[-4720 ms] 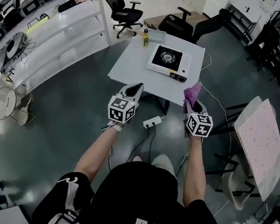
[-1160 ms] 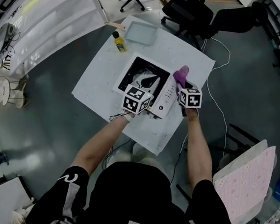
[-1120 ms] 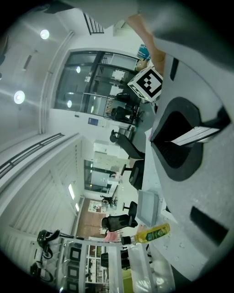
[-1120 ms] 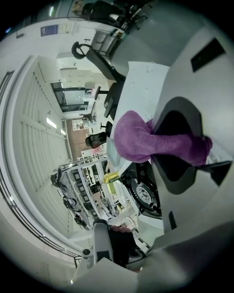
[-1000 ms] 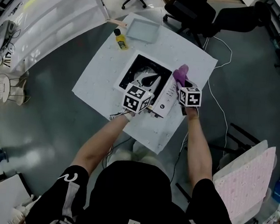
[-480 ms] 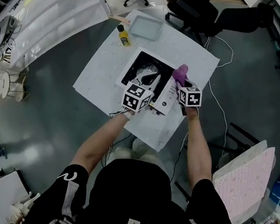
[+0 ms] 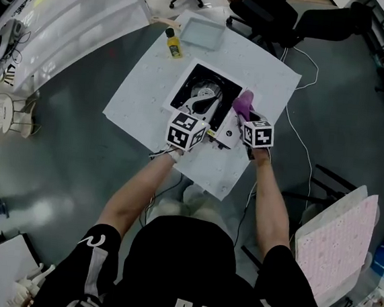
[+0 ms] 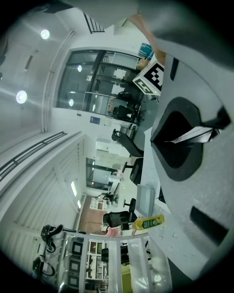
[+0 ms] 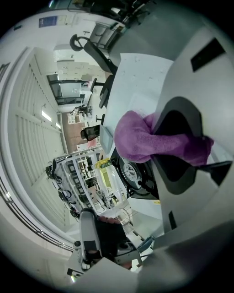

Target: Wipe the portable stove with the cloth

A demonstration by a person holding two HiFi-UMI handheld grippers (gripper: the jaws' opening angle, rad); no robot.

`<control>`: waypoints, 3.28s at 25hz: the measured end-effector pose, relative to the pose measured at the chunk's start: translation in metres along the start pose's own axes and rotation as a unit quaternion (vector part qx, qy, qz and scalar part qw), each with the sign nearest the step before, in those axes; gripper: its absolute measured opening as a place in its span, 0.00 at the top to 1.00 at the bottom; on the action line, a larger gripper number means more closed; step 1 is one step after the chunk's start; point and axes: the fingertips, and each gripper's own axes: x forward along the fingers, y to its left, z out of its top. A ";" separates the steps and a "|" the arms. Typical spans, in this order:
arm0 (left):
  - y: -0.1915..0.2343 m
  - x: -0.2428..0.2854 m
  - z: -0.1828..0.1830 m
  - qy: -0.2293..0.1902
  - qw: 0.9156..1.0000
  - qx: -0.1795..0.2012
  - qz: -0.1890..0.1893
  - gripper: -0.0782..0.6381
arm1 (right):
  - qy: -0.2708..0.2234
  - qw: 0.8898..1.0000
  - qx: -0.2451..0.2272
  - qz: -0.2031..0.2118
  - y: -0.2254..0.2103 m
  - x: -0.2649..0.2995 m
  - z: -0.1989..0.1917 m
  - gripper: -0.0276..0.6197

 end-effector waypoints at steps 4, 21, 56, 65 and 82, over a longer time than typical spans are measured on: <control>-0.006 -0.016 -0.005 -0.002 1.000 0.001 -0.001 0.88 | 0.002 1.000 -0.002 0.003 0.017 -0.007 -0.011 0.80; -0.021 -0.096 -0.029 -0.010 1.000 -0.001 0.003 0.88 | 0.012 1.000 0.006 0.003 0.086 -0.039 -0.065 0.80; -0.063 -0.226 -0.079 -0.018 1.000 0.005 0.006 0.88 | 0.002 0.999 -0.016 -0.035 0.175 -0.104 -0.131 0.80; -0.029 -0.218 -0.078 -0.017 0.999 -0.013 0.032 0.88 | 0.019 0.999 -0.030 -0.015 0.176 -0.069 -0.113 0.80; 0.072 -0.231 -0.082 -0.023 0.990 -0.061 0.122 0.88 | 0.052 0.991 -0.096 0.081 0.240 0.039 -0.054 0.80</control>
